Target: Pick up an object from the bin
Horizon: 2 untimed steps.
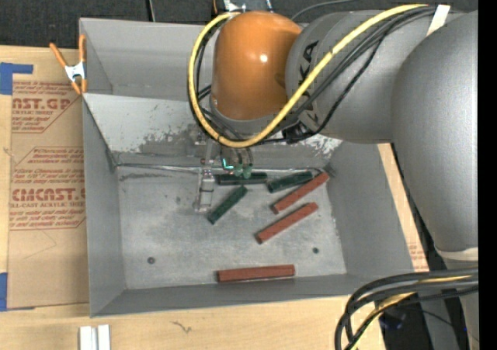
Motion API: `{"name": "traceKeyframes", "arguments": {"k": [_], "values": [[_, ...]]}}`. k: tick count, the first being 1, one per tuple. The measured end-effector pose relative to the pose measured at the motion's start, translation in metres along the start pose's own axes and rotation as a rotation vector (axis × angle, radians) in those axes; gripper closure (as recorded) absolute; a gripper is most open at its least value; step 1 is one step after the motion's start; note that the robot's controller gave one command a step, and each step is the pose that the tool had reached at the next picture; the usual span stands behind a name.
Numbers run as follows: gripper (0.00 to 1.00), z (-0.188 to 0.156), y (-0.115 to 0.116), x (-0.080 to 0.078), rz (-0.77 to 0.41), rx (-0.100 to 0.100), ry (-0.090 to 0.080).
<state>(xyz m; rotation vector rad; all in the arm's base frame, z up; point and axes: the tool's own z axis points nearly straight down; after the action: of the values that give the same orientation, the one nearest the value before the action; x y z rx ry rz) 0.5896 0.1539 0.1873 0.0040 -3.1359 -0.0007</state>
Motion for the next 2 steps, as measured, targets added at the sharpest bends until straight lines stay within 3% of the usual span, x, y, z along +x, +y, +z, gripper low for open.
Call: {"name": "traceKeyframes", "arguments": {"k": [1, 2], "values": [[0.00, 0.1208, -0.0692, 0.0223, -0.290, 0.001, -0.001], [1.00, 0.1179, -0.0677, 0.0206, -0.290, 0.000, -0.006]]}}
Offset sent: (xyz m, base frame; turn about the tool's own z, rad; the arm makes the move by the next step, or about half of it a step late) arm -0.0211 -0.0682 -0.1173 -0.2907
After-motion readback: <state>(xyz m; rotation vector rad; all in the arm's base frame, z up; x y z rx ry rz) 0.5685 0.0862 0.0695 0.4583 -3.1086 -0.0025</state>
